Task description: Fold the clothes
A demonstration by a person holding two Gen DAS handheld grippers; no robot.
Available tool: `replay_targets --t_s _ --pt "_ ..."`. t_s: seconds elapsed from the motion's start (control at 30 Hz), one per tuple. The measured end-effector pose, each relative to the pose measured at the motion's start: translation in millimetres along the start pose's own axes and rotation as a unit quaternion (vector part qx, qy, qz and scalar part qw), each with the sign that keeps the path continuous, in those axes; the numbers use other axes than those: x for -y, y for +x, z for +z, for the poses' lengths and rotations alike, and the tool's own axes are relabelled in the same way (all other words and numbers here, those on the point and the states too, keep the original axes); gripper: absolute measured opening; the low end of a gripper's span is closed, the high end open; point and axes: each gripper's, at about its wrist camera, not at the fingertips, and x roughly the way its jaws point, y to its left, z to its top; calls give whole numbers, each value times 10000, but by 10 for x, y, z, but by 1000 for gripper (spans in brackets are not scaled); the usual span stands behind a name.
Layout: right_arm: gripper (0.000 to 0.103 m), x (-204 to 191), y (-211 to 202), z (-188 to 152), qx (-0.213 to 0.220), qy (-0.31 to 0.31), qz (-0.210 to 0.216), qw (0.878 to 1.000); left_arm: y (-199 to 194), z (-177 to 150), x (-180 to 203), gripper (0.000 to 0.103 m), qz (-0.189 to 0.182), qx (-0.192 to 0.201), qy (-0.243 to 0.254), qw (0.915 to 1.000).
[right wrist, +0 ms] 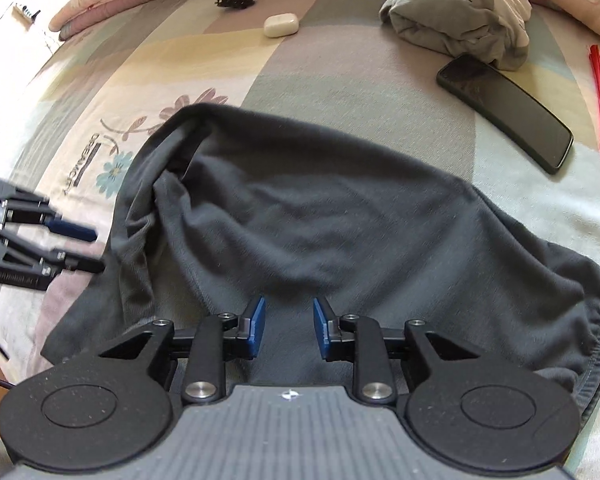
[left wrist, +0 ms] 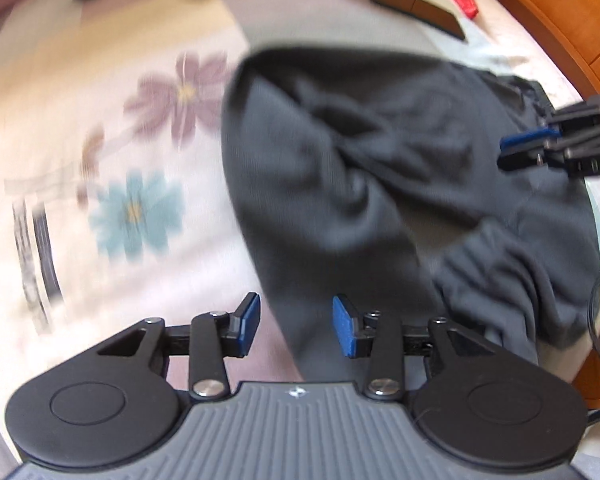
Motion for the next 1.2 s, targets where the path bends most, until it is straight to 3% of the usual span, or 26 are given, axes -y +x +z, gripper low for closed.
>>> replay_targets --t_s 0.13,0.2,0.23,0.43,0.6,0.67,0.8,0.83,0.87,0.97,1.1,1.17,1.2 --pt "31 -30 10 -44 -40 -69 7 10000 65 -286 23 42 -330 -274 -274 9987" --pt "31 -47 12 -52 -42 -91 24 9999 69 -394 23 60 -545 -220 -447 9973" --pt "31 -58 14 -56 -43 -111 34 9999 63 -443 23 62 -651 -165 -531 9963" --pt "31 -105 34 -96 -92 -267 50 9996 34 -623 -49 61 -1441 -180 -842 9858" --pt "31 -109 48 -144 -92 -232 97 9996 117 -523 -138 55 -1792 29 -1045 9782" --pt "32 -105 67 -162 -104 -208 106 9997 186 -439 -196 55 -2033 173 -1278 9706" --pt "32 -103 98 -188 -139 -161 101 9997 357 -392 -305 55 -2679 252 -1960 9430" --pt "33 -98 95 -195 -141 -164 97 9997 355 -429 -312 54 -2711 278 -2001 9411" --pt "34 -92 93 -201 -143 -167 94 9997 355 -468 -318 52 -2734 281 -2039 9396" --pt "35 -63 88 -221 -155 -144 80 9997 382 -620 -350 31 -2747 105 -2196 9361" --pt "35 -12 96 -238 -139 -45 74 9999 430 -635 -361 30 -2823 76 -2358 9298" --pt "36 -10 120 -238 -135 -20 68 9999 486 -549 -312 25 -2813 67 -2190 9343" --pt "36 -11 134 -236 -136 -11 62 9999 498 -533 -308 17 -2748 48 -2126 9377"
